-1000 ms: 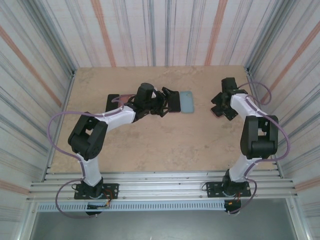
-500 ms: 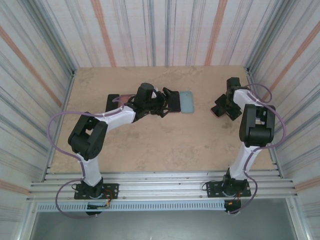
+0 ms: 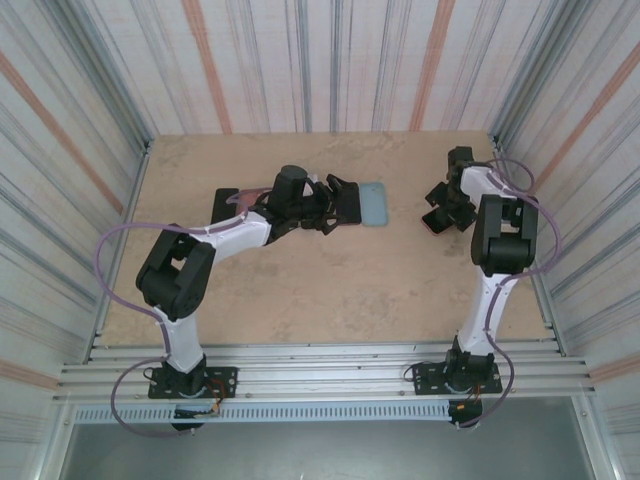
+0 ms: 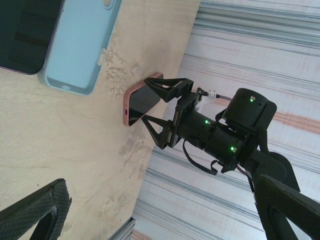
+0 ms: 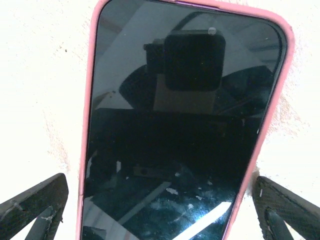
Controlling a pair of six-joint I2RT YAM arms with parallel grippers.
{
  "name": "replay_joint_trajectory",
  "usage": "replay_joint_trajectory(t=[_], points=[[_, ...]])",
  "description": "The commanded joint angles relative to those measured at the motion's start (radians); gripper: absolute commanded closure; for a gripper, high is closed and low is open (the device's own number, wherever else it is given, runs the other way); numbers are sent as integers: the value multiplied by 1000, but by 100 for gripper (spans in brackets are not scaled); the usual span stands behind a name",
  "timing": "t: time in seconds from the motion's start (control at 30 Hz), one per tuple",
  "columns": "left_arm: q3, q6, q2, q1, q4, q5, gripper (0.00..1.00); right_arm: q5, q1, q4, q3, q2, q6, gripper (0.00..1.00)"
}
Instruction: Take the phone out of the phone case
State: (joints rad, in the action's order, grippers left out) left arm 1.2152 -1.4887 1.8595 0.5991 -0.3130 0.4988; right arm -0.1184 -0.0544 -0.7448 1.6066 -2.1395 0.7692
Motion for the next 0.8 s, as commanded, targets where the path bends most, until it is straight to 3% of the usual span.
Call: replay_joint_trajectory(t=[0.0,0.13,0.33,0.67,0.77], points=[[7,6,-23,-1,-20,24,1,-66,27,-108,64,-59,-37,5],[12,7,-19,-1,-15,35,1,-88,35,-212,144,-134,-8,6],[16,11,-17,-2,-12,40,1,-78,35,-217,154,-160,22,10],[25,13,-11,-7,-15,59,1,-38,22,-186,136,-129,6,37],[24,13,-10,-11,-18,60,1,-29,22,-173,116,-95,-20,39]])
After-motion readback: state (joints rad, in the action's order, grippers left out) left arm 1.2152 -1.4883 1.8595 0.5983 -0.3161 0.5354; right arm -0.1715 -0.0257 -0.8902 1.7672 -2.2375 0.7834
